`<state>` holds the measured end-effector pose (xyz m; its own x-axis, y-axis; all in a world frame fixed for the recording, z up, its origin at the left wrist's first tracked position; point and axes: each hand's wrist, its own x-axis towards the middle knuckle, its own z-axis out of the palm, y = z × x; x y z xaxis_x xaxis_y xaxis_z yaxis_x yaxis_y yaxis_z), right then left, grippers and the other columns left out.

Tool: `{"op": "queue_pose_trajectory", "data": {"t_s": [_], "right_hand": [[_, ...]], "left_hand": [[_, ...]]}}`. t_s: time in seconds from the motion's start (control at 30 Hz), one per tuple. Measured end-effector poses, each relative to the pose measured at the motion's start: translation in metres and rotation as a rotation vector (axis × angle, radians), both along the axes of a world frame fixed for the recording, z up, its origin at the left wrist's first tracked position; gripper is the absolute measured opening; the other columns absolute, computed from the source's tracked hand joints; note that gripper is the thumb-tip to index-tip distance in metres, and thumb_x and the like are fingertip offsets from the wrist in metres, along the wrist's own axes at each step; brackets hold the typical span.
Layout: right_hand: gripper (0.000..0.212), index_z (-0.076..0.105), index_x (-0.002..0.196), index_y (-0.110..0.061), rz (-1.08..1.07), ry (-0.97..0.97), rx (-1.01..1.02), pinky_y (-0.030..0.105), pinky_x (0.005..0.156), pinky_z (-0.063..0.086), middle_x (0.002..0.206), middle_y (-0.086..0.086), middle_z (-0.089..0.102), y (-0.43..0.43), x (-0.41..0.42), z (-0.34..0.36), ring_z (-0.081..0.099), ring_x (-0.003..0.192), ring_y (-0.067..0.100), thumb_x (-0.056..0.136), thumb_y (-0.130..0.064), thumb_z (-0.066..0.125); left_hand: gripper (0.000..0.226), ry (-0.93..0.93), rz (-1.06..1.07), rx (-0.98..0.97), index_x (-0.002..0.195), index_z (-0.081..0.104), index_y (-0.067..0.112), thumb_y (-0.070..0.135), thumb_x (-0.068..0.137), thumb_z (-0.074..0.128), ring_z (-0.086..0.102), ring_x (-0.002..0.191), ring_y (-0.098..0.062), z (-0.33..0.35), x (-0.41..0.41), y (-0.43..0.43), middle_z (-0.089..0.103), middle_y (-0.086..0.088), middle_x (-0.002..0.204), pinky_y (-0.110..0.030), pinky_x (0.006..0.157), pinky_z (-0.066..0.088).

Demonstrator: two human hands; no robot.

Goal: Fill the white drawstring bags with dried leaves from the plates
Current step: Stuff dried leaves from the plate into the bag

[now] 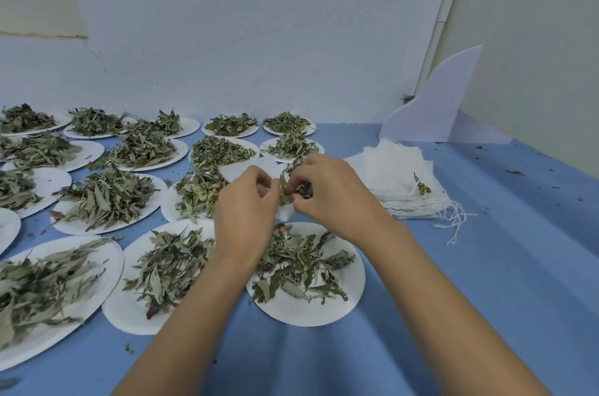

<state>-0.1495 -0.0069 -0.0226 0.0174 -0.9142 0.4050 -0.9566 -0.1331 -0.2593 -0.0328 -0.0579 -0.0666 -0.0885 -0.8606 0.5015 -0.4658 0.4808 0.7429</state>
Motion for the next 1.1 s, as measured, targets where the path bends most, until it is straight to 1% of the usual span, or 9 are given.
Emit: {"op": "queue_pose_trajectory", "data": {"t_s": [0.17,0.3,0.37,0.5,0.6,0.73,0.93,1.03,1.1], "right_hand": [[0.017,0.075,0.091,-0.016,-0.118,-0.030,-0.040,0.026,0.063,0.038,0.081,-0.002,0.059,-0.003,0.002,-0.004,0.057,0.077,0.017,0.081,-0.012,0.062],[0.009,0.076,0.078,-0.018,-0.252,-0.607,-0.102,0.017,0.065,0.050,0.066,-0.009,0.067,-0.004,-0.001,-0.008,0.063,0.065,0.008,0.075,-0.013,0.070],[0.006,0.076,0.078,-0.017,-0.226,-0.932,-0.062,0.025,0.074,0.057,0.073,-0.002,0.072,-0.004,-0.005,-0.009,0.068,0.074,0.015,0.078,-0.013,0.072],[0.012,0.075,0.088,-0.008,-0.088,-1.380,0.114,0.029,0.081,0.058,0.082,0.003,0.071,-0.003,-0.008,-0.004,0.068,0.063,0.007,0.085,-0.007,0.063],[0.020,0.073,0.092,-0.009,-0.021,-1.350,0.139,0.024,0.078,0.058,0.061,-0.006,0.067,-0.004,-0.010,-0.004,0.064,0.057,0.004,0.086,0.003,0.058],[0.016,0.071,0.092,-0.009,-0.059,-1.318,0.051,0.020,0.072,0.057,0.079,0.006,0.070,-0.004,-0.005,-0.008,0.067,0.068,0.011,0.084,0.004,0.065],[0.011,0.072,0.084,-0.014,-0.141,-1.147,-0.042,0.023,0.071,0.056,0.074,0.002,0.069,-0.009,0.001,-0.016,0.064,0.069,0.011,0.079,-0.003,0.073],[0.003,0.073,0.083,-0.016,-0.147,-1.072,-0.066,0.024,0.072,0.055,0.074,0.000,0.070,-0.010,0.002,-0.018,0.064,0.068,0.010,0.082,-0.013,0.072],[0.014,0.073,0.082,-0.008,-0.157,-1.090,-0.032,0.032,0.080,0.056,0.083,0.011,0.071,-0.011,0.003,-0.017,0.067,0.080,0.022,0.087,-0.018,0.064]], "left_hand": [[0.005,0.077,-0.126,0.060,0.092,0.056,0.017,0.021,0.094,0.055,0.049,0.052,0.000,0.005,-0.010,0.006,0.054,0.009,0.065,-0.015,0.048,0.037],[0.004,0.270,-0.280,0.247,0.092,0.053,0.018,0.020,0.096,0.054,0.041,0.044,-0.001,0.004,-0.013,0.005,0.045,0.011,0.054,-0.015,0.047,0.032],[0.007,0.384,-0.367,0.357,0.090,0.051,0.019,0.018,0.096,0.054,0.036,0.042,-0.001,0.004,-0.013,0.005,0.036,0.014,0.045,-0.014,0.047,0.033],[0.003,0.514,-0.435,0.483,0.095,0.052,0.021,0.018,0.097,0.053,0.042,0.059,-0.007,0.004,-0.011,0.003,0.041,0.000,0.065,-0.020,0.062,0.037],[0.006,0.600,-0.479,0.565,0.093,0.051,0.022,0.017,0.097,0.053,0.042,0.081,-0.019,0.004,-0.010,0.001,0.046,-0.008,0.089,-0.035,0.075,0.034],[0.012,0.667,-0.504,0.603,0.088,0.053,0.026,0.017,0.096,0.053,0.050,0.080,-0.018,0.003,-0.010,0.000,0.059,-0.002,0.082,-0.034,0.077,0.037],[0.011,0.609,-0.410,0.544,0.092,0.052,0.026,0.017,0.097,0.052,0.055,0.096,-0.022,0.002,-0.013,-0.002,0.056,-0.001,0.101,-0.047,0.093,0.048],[0.009,0.633,-0.407,0.549,0.093,0.051,0.022,0.015,0.099,0.050,0.062,0.086,-0.017,0.001,-0.015,-0.001,0.059,-0.004,0.094,-0.030,0.076,0.057],[0.006,0.650,-0.384,0.547,0.096,0.051,0.019,0.014,0.099,0.048,0.060,0.077,-0.009,0.001,-0.015,0.000,0.055,-0.002,0.087,-0.020,0.068,0.057]]}}
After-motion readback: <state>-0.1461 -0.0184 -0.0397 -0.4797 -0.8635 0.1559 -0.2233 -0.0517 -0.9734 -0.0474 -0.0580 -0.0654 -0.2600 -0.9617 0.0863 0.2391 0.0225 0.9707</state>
